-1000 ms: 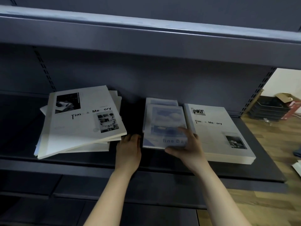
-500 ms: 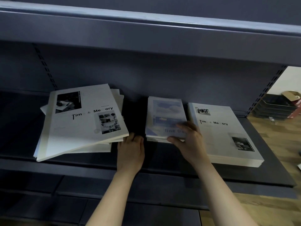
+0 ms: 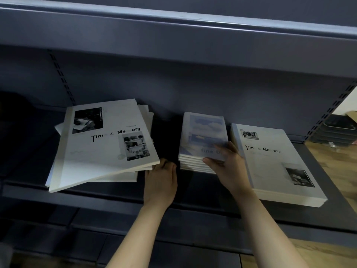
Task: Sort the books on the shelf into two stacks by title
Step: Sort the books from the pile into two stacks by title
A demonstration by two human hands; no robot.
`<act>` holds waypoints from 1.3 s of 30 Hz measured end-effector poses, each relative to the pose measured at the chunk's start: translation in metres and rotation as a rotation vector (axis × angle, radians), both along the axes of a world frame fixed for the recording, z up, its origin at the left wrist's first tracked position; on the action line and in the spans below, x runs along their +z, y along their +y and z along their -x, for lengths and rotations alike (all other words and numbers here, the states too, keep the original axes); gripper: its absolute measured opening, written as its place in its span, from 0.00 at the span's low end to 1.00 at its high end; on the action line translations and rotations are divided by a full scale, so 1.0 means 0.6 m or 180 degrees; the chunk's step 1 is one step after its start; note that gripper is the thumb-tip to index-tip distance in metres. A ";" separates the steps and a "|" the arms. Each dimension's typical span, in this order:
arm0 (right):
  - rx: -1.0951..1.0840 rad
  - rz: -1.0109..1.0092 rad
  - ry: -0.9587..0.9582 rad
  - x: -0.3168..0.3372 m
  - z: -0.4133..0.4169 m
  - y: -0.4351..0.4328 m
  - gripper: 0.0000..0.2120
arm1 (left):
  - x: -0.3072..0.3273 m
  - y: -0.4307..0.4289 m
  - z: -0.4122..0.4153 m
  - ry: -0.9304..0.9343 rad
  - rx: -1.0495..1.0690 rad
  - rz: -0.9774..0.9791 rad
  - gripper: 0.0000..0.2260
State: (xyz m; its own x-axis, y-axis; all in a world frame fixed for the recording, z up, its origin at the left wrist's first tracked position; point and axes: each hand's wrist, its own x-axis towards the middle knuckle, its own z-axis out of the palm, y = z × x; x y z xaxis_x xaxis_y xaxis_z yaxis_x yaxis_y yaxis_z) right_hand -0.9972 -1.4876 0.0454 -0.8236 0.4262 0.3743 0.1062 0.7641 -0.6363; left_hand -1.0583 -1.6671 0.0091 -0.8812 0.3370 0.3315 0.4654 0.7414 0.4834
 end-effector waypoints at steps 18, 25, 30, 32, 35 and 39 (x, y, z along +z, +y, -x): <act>-0.0663 -0.0802 0.0793 -0.048 -0.034 -0.035 0.11 | 0.043 -0.012 -0.064 -0.0037 -0.0918 -0.0360 0.14; -0.0134 -0.0464 0.0604 -0.052 -0.038 -0.071 0.09 | 0.102 -0.018 -0.081 0.0272 -0.1080 -0.0416 0.20; 0.0504 -0.0350 0.0247 -0.054 -0.031 -0.098 0.06 | 0.146 -0.040 -0.082 0.0607 -0.1195 -0.0590 0.16; 0.0548 -0.0395 0.0169 -0.054 -0.023 -0.108 0.06 | 0.165 -0.057 -0.080 0.0695 -0.1130 -0.0674 0.16; 0.0540 -0.0461 0.0035 -0.055 -0.009 -0.116 0.06 | 0.192 -0.092 -0.068 0.0877 -0.0900 -0.0746 0.17; 0.0475 -0.0497 -0.0112 -0.055 0.003 -0.124 0.06 | 0.214 -0.144 -0.038 0.0966 -0.0450 -0.0718 0.18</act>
